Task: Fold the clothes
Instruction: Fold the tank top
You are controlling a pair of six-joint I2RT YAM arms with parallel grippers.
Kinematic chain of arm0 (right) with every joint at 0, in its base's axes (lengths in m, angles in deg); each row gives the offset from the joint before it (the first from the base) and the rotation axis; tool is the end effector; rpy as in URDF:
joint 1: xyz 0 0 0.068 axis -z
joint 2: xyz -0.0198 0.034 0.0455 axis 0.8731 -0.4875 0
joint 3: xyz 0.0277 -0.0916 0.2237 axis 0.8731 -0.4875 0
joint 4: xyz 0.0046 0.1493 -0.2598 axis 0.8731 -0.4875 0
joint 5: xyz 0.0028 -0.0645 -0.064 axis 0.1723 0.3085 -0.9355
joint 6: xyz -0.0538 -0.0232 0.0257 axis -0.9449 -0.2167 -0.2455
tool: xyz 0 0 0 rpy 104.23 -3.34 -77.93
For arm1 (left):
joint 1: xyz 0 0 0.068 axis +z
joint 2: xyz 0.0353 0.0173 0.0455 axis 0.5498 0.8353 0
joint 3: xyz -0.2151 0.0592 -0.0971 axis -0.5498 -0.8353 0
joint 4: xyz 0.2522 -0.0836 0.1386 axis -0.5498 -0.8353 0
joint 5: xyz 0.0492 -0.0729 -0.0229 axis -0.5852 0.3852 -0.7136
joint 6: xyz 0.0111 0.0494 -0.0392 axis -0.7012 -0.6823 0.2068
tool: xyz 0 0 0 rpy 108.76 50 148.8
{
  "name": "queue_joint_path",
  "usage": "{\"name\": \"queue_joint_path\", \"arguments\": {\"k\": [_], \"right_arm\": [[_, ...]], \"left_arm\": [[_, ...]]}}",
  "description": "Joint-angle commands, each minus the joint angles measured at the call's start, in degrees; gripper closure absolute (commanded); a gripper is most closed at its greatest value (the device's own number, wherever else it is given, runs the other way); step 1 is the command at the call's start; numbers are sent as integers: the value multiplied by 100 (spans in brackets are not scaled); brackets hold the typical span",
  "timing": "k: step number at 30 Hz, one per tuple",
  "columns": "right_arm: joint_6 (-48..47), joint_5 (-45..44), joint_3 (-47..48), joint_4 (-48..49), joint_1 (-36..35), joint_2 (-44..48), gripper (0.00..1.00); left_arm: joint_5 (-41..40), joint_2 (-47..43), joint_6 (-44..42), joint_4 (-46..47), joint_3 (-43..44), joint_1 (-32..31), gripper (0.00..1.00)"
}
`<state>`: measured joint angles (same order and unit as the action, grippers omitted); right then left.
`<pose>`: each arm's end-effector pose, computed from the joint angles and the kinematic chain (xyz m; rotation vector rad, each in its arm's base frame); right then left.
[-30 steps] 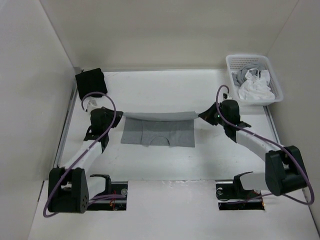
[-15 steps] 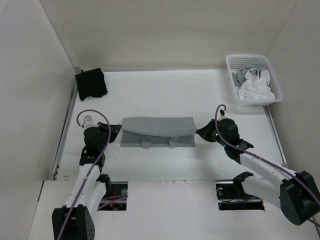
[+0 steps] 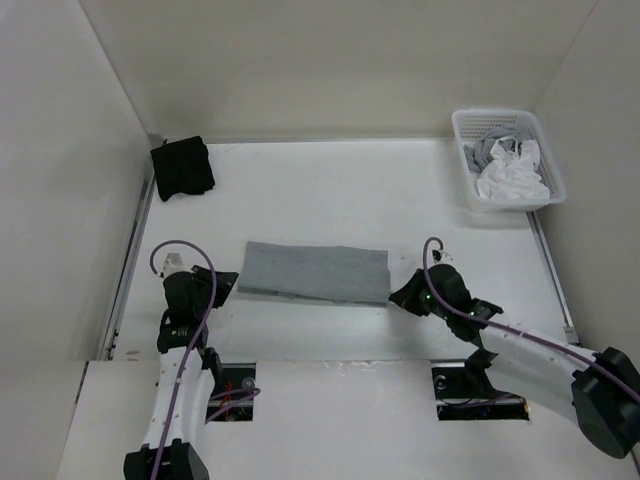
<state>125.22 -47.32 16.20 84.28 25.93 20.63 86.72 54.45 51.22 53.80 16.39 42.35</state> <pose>0.1959 0.1351 0.0946 0.4028 2.3303 0.7838 0.2114 0.0214 0.1220 -1.0176 1.8871 -0.7429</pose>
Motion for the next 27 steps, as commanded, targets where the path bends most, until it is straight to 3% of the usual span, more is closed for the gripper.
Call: {"name": "queue_joint_path", "arguments": {"k": [1, 5, 8, 11, 14, 17, 20, 25, 27], "right_arm": [[282, -324, -66, -69, -179, 122, 85], [160, -439, 22, -123, -189, 193, 62], [-60, -474, 110, -17, -128, 228, 52], [-297, -317, 180, 421, 83, -78, 47], [-377, 52, 242, 1010, 434, -710, 46], [-237, 544, 198, 1660, 681, -1256, 49], [88, 887, 128, 2197, 752, -1652, 58], [492, 1160, 171, 3031, 743, -2556, 72], [703, 1100, 111, 3444, 787, -2803, 86]], "left_arm": [[-114, 133, -143, -91, -5, 54, 85], [-115, 28, -143, -117, 64, 168, 74], [-158, -25, -143, -30, 310, 108, 76], [-369, 124, -117, 373, 556, -488, 77], [-860, 641, -11, 901, 671, -1559, 77], [-1396, 1134, 76, 1367, 706, -2500, 77], [-1792, 1460, 103, 1772, 759, -3187, 77], [-1978, 1662, 77, 2106, 900, -3601, 77], [-1978, 1698, 51, 2203, 944, -3681, 77]]}}
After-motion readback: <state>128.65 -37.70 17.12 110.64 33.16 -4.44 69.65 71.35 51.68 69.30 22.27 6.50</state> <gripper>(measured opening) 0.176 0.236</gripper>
